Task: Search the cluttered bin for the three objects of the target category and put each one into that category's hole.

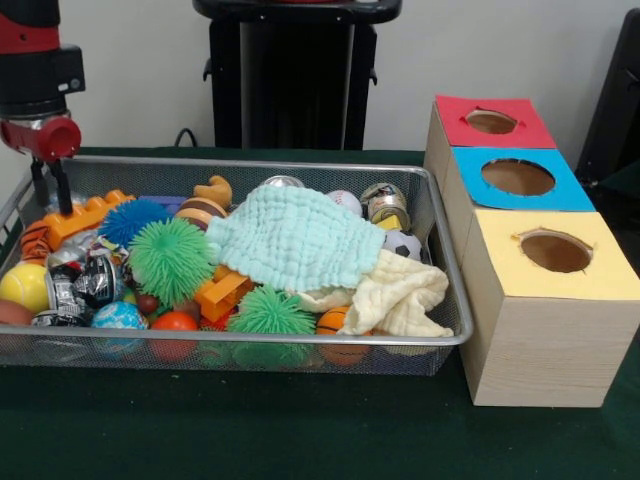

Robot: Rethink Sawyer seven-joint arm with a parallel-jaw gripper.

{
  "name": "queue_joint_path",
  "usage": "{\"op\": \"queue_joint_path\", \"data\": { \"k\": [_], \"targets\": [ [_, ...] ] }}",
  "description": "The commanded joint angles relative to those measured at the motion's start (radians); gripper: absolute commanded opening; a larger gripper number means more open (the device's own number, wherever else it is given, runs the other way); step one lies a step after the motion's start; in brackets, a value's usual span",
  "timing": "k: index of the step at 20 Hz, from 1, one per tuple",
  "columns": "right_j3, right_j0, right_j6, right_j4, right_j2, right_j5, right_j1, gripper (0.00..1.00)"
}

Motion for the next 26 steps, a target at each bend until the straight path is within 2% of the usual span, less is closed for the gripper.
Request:
{"op": "queue_joint_path", "data": {
  "k": [1, 7, 17, 23, 26],
  "targets": [
    [-0.135, 0.006, -0.288, -0.099, -0.037, 0.148, 0.100, 1.00],
    [-0.135, -0.003, -0.312, -0.097, -0.048, 0.194, 0.106, 1.00],
    [-0.112, 0.006, -0.361, -0.071, -0.066, 0.308, 0.050, 1.00],
    [-0.053, -0.005, -0.393, -0.021, -0.045, 0.384, -0.052, 1.00],
    [-0.034, -0.010, -0.383, -0.020, -0.036, 0.392, -0.072, 1.00]
  ]
}}
